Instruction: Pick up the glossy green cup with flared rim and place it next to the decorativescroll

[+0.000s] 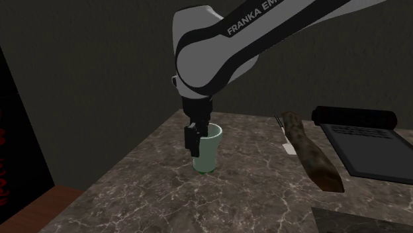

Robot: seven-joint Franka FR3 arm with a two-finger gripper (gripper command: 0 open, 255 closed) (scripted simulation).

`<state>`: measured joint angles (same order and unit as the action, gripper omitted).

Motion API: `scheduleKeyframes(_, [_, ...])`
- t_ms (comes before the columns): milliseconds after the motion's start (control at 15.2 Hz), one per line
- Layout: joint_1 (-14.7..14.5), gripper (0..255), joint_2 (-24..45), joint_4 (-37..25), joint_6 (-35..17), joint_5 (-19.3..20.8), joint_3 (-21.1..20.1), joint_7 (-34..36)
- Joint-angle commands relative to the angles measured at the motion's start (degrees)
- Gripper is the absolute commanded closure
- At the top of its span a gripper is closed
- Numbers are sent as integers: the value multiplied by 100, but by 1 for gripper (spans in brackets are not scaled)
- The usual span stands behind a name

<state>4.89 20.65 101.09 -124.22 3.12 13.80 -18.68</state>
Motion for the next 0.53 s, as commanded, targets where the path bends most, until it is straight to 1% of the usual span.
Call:
scheduleKeyframes(0, [0, 0, 0, 0, 0, 0, 0, 0])
scheduleKeyframes(66, [0, 255, 0, 0, 0, 0, 0, 0])
scheduleKeyframes(462, [0, 255, 1, -2, 1, 0, 0, 0])
